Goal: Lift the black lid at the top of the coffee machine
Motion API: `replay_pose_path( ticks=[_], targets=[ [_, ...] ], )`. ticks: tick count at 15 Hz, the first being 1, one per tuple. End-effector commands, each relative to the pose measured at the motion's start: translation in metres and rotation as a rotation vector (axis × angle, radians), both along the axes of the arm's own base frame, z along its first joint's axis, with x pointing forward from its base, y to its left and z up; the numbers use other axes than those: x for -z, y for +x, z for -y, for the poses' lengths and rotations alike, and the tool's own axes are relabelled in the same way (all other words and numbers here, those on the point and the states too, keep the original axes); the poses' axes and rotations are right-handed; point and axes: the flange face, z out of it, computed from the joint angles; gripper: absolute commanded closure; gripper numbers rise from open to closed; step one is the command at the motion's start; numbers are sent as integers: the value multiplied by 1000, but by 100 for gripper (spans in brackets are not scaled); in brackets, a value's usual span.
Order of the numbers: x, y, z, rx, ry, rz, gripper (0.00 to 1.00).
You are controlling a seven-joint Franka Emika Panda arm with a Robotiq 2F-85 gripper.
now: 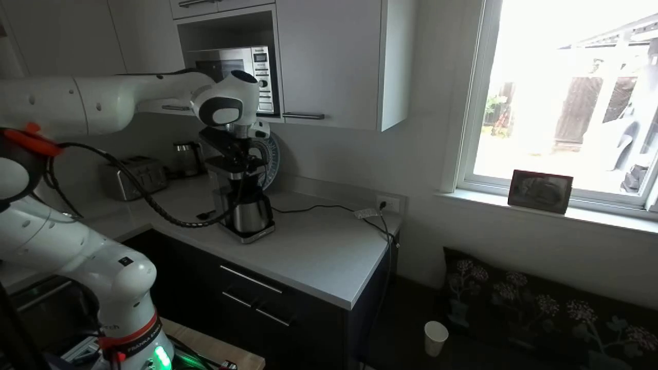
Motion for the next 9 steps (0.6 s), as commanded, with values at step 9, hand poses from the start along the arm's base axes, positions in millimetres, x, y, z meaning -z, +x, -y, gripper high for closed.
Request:
replay_pose_path(
  ticks=[9],
  targets=[
    [4, 34, -14, -87, 173, 116, 0]
  ],
)
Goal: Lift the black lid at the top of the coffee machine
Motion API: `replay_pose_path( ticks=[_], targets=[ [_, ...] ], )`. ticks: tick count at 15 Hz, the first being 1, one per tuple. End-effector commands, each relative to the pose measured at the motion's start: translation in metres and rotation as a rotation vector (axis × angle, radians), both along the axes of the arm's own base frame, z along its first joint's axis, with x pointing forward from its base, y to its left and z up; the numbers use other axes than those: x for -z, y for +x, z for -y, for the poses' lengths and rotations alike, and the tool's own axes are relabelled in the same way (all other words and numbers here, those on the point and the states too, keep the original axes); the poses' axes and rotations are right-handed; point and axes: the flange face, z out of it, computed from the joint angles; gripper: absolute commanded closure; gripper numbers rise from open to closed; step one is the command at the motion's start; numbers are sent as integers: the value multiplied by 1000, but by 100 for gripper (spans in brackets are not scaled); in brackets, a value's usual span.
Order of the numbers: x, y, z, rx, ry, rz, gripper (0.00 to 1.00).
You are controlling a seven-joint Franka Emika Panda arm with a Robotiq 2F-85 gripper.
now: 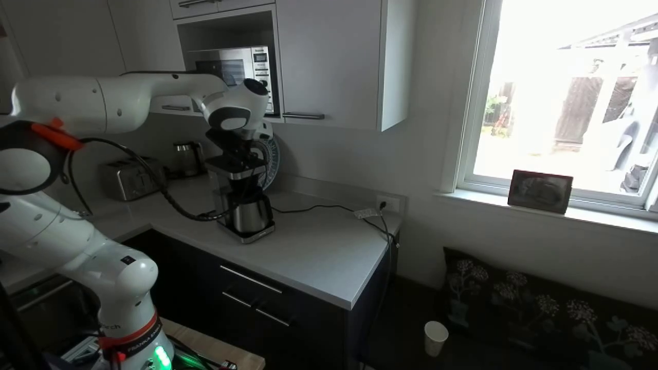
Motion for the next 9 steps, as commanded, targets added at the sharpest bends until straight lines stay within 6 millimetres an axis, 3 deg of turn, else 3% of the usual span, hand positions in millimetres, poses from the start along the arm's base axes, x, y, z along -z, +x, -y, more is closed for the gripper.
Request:
replay_pose_path(
  ticks=[1, 4, 9],
  targets=[
    [-1, 0, 1, 0, 0, 1, 0],
    [-2, -1, 1, 1, 0, 2, 0],
    [8, 16, 3, 55, 95, 59, 0]
  ],
)
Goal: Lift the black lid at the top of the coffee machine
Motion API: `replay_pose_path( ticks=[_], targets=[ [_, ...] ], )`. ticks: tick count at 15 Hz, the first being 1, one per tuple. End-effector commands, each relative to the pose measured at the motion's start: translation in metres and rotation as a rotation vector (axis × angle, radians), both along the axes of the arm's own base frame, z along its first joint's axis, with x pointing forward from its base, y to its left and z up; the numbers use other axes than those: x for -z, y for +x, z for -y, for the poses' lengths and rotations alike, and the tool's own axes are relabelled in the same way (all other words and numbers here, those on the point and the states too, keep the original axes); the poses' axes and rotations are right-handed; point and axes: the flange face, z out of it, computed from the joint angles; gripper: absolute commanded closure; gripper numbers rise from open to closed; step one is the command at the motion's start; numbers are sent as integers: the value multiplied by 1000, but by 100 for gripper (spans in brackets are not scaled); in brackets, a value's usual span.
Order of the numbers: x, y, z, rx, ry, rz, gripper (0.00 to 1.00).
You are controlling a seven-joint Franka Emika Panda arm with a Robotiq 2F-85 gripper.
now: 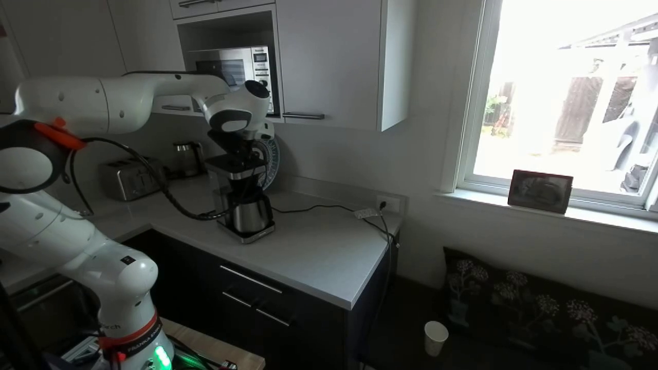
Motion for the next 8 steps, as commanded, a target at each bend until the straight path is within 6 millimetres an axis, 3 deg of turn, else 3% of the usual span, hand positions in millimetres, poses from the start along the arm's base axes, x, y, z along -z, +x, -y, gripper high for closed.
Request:
replay_pose_path(
  ticks=[1, 8],
  targets=[
    [10, 12, 1, 22, 55, 19, 0],
    [36, 33, -2, 25, 75, 8, 0]
  ],
)
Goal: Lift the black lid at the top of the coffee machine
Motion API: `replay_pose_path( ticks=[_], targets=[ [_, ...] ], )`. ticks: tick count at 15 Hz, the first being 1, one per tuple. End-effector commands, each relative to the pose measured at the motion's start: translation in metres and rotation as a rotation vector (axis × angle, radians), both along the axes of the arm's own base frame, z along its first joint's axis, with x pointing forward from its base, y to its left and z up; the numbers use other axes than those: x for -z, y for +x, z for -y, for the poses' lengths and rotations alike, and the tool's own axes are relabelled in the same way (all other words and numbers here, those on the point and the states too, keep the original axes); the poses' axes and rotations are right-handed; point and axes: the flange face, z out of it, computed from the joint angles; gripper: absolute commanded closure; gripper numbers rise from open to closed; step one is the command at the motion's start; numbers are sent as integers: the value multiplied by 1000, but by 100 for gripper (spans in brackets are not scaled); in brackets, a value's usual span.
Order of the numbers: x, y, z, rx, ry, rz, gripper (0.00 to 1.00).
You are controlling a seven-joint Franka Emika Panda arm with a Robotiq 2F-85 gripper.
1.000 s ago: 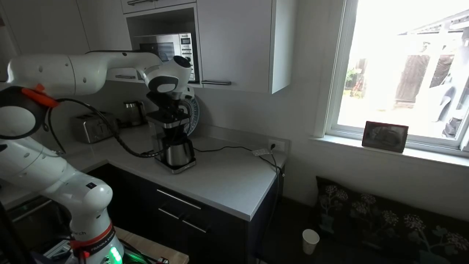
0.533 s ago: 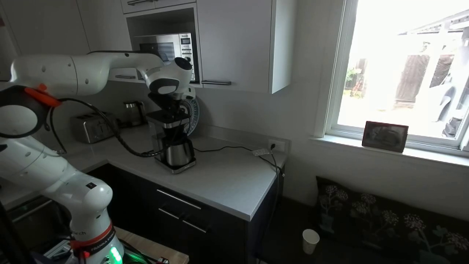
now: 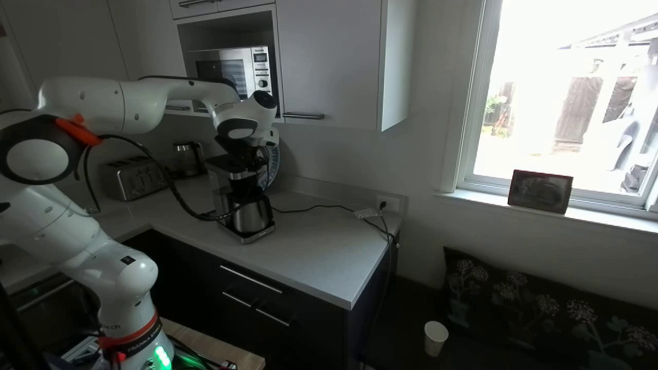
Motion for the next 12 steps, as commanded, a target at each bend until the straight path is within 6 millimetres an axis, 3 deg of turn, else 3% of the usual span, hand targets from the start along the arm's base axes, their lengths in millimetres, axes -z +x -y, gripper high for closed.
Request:
replay_pose_path(
  ticks=[1, 12],
  targets=[
    [13, 12, -2, 0, 46, 34, 0],
    [41, 44, -7, -11, 161, 85, 0]
  ],
)
